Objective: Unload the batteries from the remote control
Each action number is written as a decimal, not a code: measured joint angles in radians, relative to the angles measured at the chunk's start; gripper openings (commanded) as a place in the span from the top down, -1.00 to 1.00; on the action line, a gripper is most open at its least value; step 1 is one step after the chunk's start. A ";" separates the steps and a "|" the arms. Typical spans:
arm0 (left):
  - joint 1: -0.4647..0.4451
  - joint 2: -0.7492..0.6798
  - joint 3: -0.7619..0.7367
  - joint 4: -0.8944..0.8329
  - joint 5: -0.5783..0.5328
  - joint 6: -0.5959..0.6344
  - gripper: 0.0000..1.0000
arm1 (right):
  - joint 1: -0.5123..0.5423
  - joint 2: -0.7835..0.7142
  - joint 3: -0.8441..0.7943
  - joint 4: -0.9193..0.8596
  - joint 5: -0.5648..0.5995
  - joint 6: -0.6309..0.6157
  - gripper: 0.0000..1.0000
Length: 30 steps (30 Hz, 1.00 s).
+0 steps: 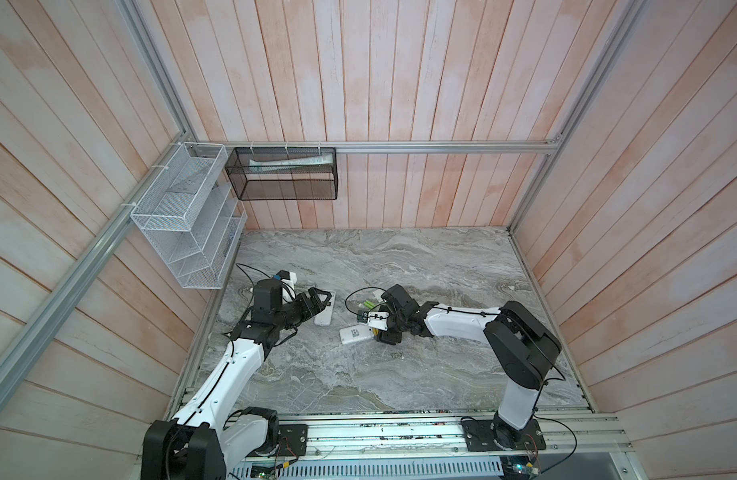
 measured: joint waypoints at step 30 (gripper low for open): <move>-0.032 0.045 -0.041 0.096 0.060 -0.027 -1.00 | -0.167 -0.384 -0.231 -0.005 0.174 0.852 -0.13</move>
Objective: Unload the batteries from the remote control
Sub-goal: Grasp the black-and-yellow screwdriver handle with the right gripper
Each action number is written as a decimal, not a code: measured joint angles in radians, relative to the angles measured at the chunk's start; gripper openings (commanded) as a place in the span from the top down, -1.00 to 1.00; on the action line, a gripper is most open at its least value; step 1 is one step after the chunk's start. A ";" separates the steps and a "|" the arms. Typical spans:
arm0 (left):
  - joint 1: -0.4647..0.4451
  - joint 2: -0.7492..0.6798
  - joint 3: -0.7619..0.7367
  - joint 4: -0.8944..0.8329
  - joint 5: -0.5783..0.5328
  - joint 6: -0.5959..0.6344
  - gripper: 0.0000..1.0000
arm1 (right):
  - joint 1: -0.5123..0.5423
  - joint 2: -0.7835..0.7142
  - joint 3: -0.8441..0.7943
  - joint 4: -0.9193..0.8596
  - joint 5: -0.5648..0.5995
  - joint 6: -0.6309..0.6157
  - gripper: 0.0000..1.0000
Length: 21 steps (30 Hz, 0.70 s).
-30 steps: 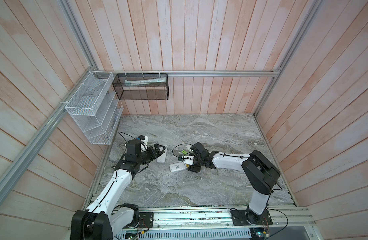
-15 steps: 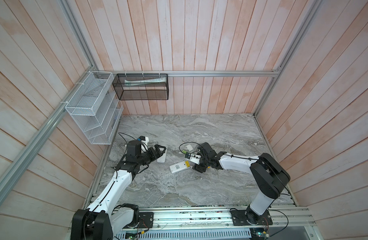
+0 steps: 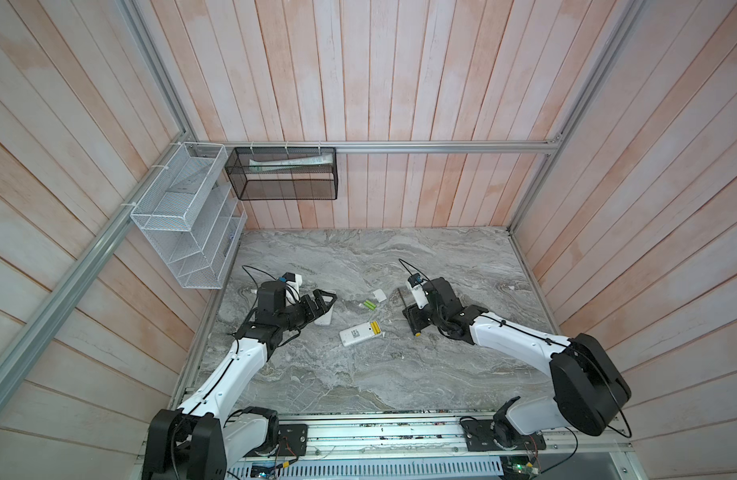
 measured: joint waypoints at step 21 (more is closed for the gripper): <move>-0.073 0.079 0.000 0.064 -0.001 -0.037 -1.00 | 0.043 0.096 -0.063 0.006 0.071 0.188 0.14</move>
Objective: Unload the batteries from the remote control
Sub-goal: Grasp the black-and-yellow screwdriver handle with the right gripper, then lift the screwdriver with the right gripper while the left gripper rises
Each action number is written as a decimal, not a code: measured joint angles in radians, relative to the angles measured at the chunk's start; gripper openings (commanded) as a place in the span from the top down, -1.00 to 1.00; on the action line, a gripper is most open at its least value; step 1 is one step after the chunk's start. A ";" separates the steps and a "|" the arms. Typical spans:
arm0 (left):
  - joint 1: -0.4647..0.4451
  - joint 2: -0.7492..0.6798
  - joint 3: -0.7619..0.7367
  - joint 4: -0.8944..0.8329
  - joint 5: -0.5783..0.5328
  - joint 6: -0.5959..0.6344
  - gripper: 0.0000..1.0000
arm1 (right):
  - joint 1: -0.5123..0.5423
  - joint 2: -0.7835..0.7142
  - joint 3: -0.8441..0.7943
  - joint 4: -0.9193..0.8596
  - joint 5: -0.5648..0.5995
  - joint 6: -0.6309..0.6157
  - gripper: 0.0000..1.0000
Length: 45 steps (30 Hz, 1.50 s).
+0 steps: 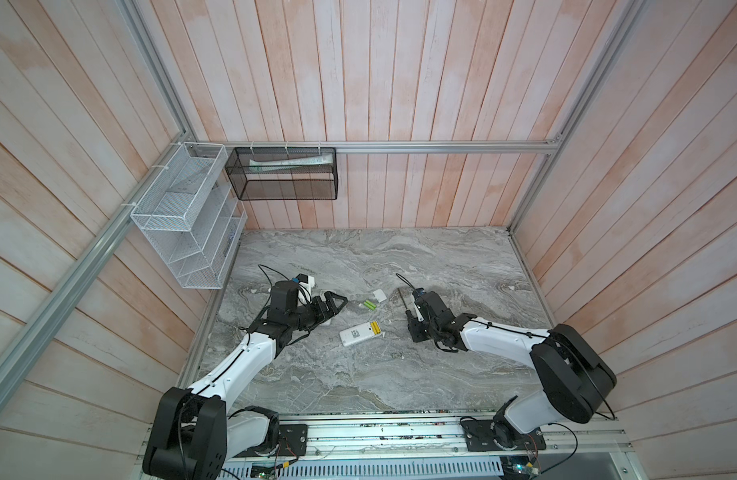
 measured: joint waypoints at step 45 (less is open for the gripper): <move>-0.159 0.259 0.085 0.359 -0.036 -0.223 -0.46 | 0.256 -0.154 0.131 -0.097 -0.022 -0.180 0.99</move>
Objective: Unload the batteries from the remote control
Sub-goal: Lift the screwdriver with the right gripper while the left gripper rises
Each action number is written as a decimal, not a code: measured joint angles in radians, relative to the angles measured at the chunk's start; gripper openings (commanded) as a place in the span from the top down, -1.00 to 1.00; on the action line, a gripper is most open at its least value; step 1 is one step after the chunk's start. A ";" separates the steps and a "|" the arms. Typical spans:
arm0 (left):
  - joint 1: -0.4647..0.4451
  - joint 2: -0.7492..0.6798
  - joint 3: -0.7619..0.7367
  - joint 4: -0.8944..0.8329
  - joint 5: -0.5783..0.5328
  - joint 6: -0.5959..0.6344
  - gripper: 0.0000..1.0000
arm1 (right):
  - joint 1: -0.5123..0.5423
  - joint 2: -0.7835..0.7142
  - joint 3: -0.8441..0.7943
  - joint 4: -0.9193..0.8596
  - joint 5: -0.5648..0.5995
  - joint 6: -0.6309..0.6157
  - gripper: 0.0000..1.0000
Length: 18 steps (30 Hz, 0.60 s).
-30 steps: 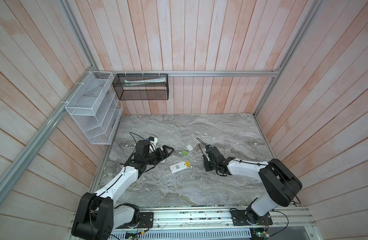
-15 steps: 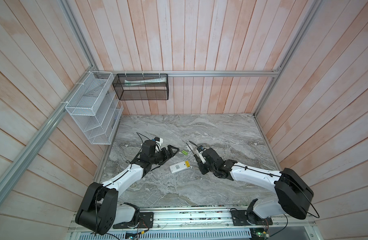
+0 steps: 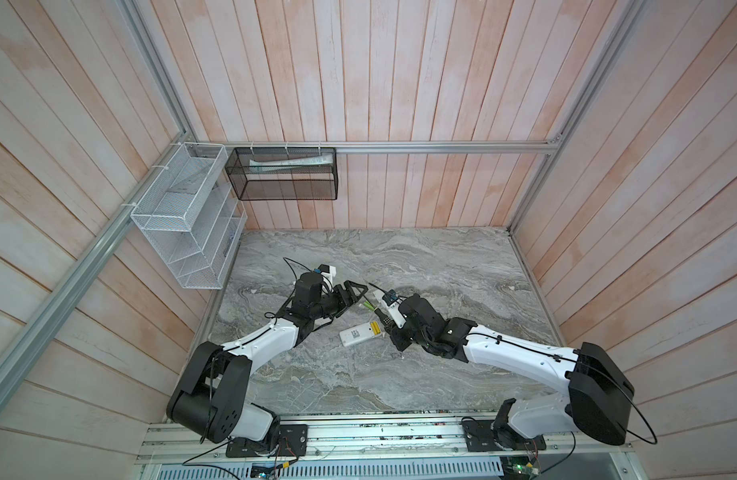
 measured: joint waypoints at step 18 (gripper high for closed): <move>-0.035 0.078 0.007 0.164 0.024 -0.144 1.00 | 0.035 -0.005 0.038 -0.054 0.062 -0.003 0.97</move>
